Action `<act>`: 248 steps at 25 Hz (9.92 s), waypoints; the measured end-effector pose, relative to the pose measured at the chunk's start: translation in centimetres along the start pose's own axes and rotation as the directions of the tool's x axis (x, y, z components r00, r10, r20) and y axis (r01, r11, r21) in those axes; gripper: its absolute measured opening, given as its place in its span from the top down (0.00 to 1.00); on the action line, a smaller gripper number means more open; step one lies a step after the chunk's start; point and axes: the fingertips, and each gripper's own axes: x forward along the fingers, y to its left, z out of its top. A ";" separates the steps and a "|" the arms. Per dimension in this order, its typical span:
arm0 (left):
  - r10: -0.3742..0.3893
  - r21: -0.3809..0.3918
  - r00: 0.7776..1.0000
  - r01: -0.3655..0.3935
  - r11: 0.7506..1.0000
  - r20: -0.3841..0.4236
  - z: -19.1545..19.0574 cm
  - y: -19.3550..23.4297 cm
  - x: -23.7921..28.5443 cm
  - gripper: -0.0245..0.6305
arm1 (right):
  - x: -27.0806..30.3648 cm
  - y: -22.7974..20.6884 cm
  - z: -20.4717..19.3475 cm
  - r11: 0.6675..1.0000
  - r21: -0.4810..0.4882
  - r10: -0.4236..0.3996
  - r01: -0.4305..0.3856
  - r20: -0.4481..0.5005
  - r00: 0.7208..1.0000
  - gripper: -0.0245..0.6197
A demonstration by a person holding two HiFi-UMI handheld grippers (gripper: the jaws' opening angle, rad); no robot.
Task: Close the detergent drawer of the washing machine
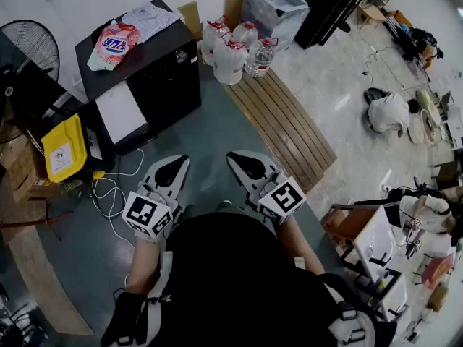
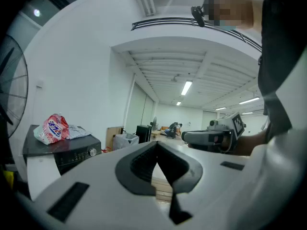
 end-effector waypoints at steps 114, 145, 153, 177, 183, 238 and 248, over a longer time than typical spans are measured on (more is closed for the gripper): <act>0.675 -0.331 0.419 -0.906 0.265 -0.607 -27.0 33.7 -11.3 0.95 | 39.6 1.4 -25.6 0.372 0.396 0.721 -0.839 -0.693 -0.007 0.81; 0.467 -0.426 0.638 -0.764 0.485 -0.612 -30.2 35.9 -10.4 0.95 | 38.4 1.6 -29.8 0.639 0.297 0.552 -0.710 -0.820 0.154 0.85; 0.477 -0.432 0.641 -0.763 0.482 -0.601 -29.7 36.8 -10.7 0.95 | 39.5 2.0 -29.0 0.626 0.300 0.567 -0.720 -0.809 0.157 0.89; 0.522 -0.444 0.603 -0.798 0.408 -0.603 -27.5 43.5 -8.9 0.95 | 46.1 -0.7 -27.4 0.547 0.326 0.606 -0.771 -0.789 0.096 0.90; 0.522 -0.450 0.595 -0.804 0.389 -0.611 -27.4 44.5 -8.7 0.95 | 46.8 -0.9 -27.4 0.494 0.339 0.605 -0.801 -0.795 0.037 0.90; 0.526 -0.423 0.527 -0.850 0.315 -0.667 -24.5 56.4 -5.5 0.95 | 58.6 -5.6 -24.6 0.400 0.382 0.608 -0.833 -0.790 -0.070 0.90; 0.520 -0.402 0.495 -0.869 0.289 -0.696 -24.4 56.4 -5.4 0.95 | 58.4 -5.6 -24.3 0.361 0.381 0.586 -0.851 -0.803 -0.111 0.90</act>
